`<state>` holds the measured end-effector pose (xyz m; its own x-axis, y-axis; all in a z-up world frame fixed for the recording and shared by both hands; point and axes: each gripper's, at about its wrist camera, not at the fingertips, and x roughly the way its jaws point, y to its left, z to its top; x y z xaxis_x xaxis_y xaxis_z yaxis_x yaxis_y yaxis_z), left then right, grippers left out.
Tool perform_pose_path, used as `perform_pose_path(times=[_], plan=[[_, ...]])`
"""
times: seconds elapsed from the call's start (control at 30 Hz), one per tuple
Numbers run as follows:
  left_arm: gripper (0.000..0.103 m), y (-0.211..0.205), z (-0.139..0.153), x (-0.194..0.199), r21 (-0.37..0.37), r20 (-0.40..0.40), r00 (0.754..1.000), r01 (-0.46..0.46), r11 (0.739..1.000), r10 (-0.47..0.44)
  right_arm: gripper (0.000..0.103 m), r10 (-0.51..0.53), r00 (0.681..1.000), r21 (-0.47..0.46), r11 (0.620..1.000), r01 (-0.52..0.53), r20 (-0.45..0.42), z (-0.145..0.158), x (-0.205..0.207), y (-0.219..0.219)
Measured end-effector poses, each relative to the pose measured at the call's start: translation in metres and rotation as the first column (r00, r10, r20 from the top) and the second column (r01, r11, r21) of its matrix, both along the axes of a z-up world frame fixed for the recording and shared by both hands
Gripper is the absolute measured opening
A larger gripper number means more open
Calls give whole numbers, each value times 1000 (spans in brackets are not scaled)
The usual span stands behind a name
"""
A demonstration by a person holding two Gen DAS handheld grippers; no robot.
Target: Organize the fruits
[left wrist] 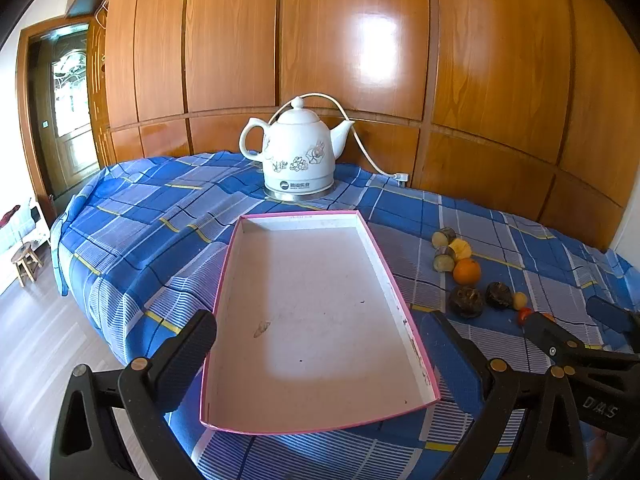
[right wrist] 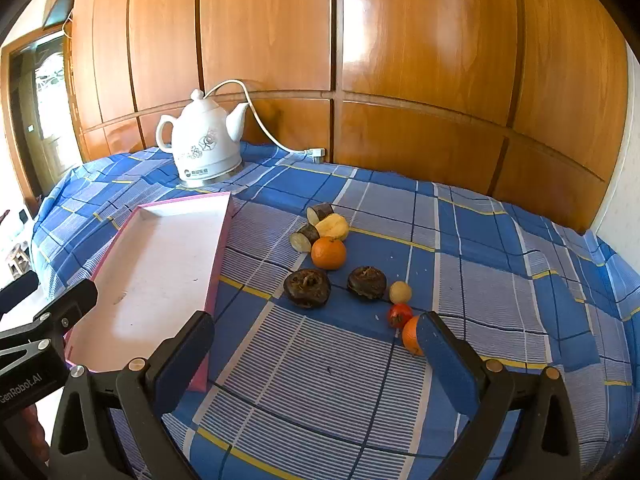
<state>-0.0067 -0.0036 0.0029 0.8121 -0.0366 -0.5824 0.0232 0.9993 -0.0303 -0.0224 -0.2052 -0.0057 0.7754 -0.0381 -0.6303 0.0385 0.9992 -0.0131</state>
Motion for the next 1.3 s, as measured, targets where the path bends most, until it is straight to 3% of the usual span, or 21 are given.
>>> perform_pose_path(times=[0.57,0.87,0.97,1.1,1.3], plan=[[103,-2,2,-1,0,7,1000,4,1000,-4,103,-2,1000,7,1000,2,11,0,0,-3],[103,-7,-5,3,-3,-27,999,33,999,-33,103,1,1000,49,999,0,-23,-3,6,-16],[103,-9,-8,5,-21,-47,996,69,997,-70,102,2,999,67,998,0,-38,-3,11,-29],[103,-10,-11,9,-142,-85,981,159,977,-172,102,-1,998,112,994,7,-59,5,23,-61],[103,-29,-15,12,-160,-121,959,235,959,-255,102,-50,993,208,975,73,-112,18,48,-136]])
